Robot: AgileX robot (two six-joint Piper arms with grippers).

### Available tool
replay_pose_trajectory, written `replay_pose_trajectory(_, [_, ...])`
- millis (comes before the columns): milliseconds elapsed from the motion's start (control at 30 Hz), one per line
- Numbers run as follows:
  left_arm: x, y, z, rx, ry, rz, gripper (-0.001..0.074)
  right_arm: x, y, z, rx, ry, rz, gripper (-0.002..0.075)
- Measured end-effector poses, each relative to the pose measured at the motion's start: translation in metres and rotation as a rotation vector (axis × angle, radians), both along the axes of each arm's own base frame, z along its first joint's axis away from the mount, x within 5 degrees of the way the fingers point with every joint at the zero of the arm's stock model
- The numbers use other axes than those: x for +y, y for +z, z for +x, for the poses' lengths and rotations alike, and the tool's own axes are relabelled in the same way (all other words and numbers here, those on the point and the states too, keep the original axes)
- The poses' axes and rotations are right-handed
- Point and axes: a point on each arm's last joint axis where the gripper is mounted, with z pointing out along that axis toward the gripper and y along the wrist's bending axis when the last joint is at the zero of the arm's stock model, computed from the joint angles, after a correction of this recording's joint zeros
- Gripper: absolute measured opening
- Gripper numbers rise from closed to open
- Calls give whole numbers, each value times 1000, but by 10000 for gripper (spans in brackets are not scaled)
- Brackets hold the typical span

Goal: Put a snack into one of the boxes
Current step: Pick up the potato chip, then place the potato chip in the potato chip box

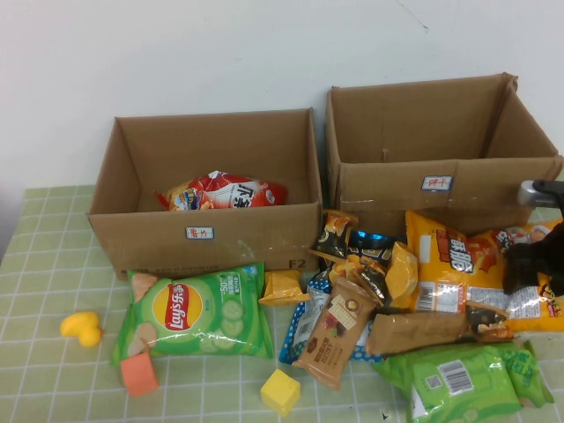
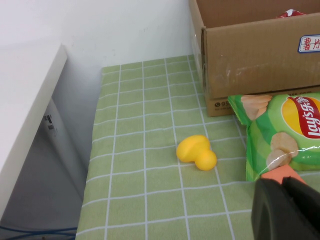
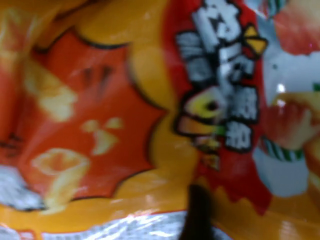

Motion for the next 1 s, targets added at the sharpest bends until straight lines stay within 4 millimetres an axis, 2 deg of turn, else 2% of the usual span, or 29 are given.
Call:
replay_pose_trajectory(67, [0,0,0,0,0,0,-3,0,0,0,-1,0,3,477])
replay_pose_trajectory(300, [0,0,0,0,0,0,-3,1,10,1,-11,12,5,446])
replay_pose_trajectory(333, [0,0,0,0,0,0,-3,1,16,0,-18,22,1,386])
replay_pose_trajectory(367, [0,0,0,0,0,0,-3,0,23,-1,-28,31,-5,277])
replay_pose_trajectory(400, [0,0,0,0,0,0,-3,0,35,-2,-47,44,-10,188])
replay_pose_trajectory(433, [0,0,0,0,0,0,-3,0,48,-5,-69,58,-15,130])
replay_pose_trajectory(533, [0,0,0,0,0,0,-3,1,95,-14,-161,93,-24,49])
replay_pose_trajectory(667, [0,0,0,0,0,0,-1,3,158,-38,-287,135,-37,19])
replay_pose_trajectory(767, [0,0,0,0,-1,3,-1,3,193,-56,-369,145,-45,14])
replay_pose_trajectory(933, [0,0,0,0,-1,3,-1,8,239,-81,-504,162,-22,12])
replay_pose_trajectory(1000, [0,0,0,0,-1,3,-1,12,251,-85,-543,182,17,12])
